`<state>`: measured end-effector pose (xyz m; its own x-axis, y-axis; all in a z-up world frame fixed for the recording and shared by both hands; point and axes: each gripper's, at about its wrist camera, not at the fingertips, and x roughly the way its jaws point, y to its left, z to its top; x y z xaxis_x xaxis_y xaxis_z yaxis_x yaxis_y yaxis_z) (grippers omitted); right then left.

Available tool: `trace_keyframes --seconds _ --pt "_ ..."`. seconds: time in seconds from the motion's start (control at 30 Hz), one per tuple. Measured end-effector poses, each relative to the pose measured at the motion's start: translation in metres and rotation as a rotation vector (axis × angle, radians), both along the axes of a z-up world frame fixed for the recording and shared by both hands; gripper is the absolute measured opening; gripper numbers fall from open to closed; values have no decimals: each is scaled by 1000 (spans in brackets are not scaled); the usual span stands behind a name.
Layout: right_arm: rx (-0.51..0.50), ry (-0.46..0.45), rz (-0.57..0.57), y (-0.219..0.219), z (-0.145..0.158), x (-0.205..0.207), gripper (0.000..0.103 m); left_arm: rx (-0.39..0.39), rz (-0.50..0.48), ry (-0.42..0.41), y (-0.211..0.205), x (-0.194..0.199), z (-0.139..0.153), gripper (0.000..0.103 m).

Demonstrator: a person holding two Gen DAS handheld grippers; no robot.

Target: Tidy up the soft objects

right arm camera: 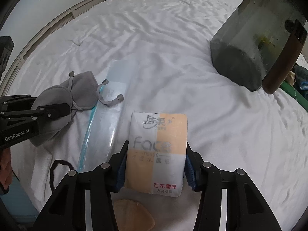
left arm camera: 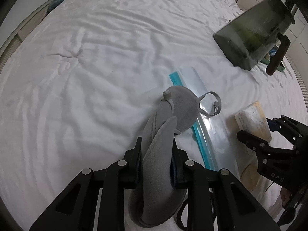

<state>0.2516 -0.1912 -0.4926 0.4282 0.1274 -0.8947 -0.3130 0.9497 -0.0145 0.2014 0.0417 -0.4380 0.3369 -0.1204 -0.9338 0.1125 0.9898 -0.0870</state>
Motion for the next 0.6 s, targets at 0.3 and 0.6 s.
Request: trace_keyframes --seconds 0.3,0.6 --pt "8 -16 1 -6 17 -3 49 -4 41 -41 6 -1 23 20" --pt "12 -36 4 -14 43 -9 49 -27 64 -52 -3 -4 45 20"
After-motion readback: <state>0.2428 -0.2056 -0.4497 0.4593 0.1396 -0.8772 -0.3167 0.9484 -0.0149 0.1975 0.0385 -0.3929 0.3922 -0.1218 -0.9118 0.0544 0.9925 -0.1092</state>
